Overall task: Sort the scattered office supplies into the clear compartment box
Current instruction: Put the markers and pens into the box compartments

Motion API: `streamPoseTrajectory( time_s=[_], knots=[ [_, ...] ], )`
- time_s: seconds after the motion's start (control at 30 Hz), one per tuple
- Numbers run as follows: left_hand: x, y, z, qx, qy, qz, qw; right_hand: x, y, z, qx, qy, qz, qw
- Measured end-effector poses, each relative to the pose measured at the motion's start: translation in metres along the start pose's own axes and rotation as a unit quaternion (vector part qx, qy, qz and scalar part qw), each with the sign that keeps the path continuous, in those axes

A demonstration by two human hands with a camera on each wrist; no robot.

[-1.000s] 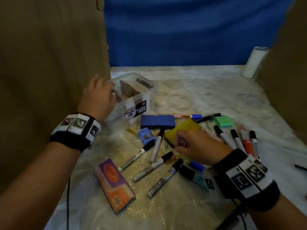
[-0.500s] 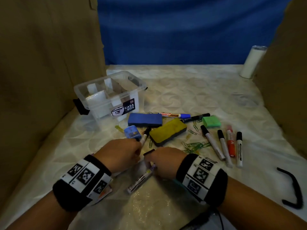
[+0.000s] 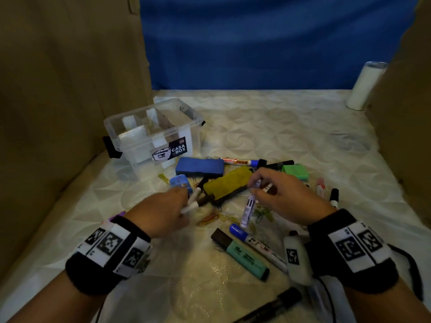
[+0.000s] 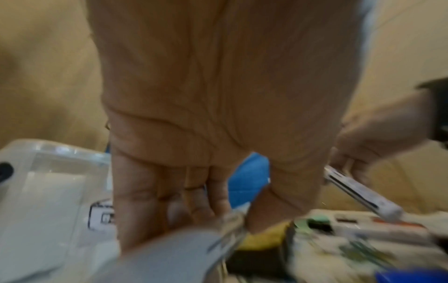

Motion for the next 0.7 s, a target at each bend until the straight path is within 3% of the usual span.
streamPoseTrajectory(
  time_s=[0.1,0.17,0.4,0.7],
  knots=[
    [-0.005,0.025,-0.002,0.038,0.03,-0.064,0.997,0.004,-0.001,0.0,-0.012,0.008,-0.019,1.0],
    [-0.01,0.03,-0.004,0.034,0.051,-0.071,0.996,0.007,-0.005,0.001,-0.018,0.012,-0.006,1.0],
    [-0.04,0.002,-0.009,0.005,0.107,-0.002,0.994,0.019,-0.011,0.007,-0.02,0.027,0.013,0.999],
    [-0.053,-0.023,-0.009,-0.052,0.172,0.034,0.983,0.025,-0.023,0.001,-0.017,0.02,0.025,0.999]
  ],
)
Point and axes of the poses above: each hand's wrist, its own x-axis away from the middle knuckle, its own y-axis out of the back of the hand, z = x × y, the point moved 8 cm from there along -x, towards the middle knuckle, and after that the axes turned 10 degrees about y, right-handed, at the moved point
